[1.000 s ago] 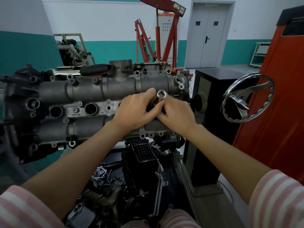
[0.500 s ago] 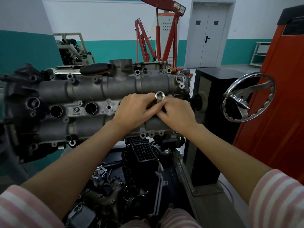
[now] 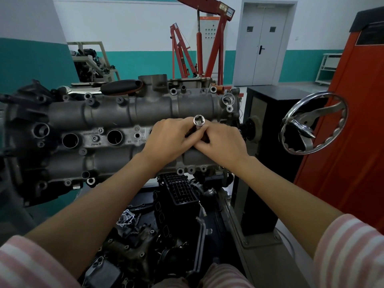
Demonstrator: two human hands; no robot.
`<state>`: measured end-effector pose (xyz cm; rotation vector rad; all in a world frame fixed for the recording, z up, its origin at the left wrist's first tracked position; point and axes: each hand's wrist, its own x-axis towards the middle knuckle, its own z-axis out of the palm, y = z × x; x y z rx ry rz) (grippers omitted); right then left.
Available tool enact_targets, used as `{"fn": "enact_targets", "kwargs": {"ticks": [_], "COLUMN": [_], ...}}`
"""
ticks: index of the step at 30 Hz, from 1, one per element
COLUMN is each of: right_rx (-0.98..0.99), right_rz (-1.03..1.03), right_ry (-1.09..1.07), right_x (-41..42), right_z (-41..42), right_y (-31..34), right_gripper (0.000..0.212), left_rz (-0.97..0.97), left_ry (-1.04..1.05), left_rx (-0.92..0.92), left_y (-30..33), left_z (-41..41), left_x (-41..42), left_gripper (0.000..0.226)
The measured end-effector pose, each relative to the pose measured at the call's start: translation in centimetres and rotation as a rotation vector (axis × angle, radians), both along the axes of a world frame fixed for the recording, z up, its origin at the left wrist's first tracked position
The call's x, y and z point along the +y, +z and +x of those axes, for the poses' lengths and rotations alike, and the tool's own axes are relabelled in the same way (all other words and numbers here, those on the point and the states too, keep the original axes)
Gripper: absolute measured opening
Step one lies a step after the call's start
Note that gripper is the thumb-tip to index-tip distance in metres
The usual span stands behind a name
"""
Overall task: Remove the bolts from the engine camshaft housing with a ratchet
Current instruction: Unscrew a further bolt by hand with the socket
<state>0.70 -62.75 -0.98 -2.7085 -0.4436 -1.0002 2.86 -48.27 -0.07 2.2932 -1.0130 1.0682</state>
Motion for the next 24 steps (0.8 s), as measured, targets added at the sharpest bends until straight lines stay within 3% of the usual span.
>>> {"fn": "enact_targets", "kwargs": {"ticks": [4, 7, 15, 21, 24], "right_rx": [-0.042, -0.059, -0.045, -0.003, -0.039], "right_rz": [0.013, 0.001, 0.004, -0.013, 0.016], "right_ry": [0.048, 0.045, 0.022, -0.005, 0.045], "right_x": [-0.01, -0.05, -0.05, 0.03, 0.01], "right_z": [-0.26, -0.23, 0.03, 0.05, -0.19], "right_y": [-0.23, -0.30, -0.32, -0.12, -0.28], "right_gripper": [0.026, 0.024, 0.041, 0.046, 0.031], "left_rz": [0.023, 0.050, 0.067, 0.024, 0.049], "left_ry": [0.007, 0.003, -0.041, -0.012, 0.015], "left_rx": [0.030, 0.020, -0.020, -0.038, -0.021], "left_y": [0.06, 0.15, 0.18, 0.05, 0.06], "left_z": [-0.13, -0.25, -0.55, -0.26, -0.27], "left_x": [0.03, -0.03, -0.18, 0.03, 0.02], "left_gripper": [0.051, 0.054, 0.021, 0.037, 0.048]}}
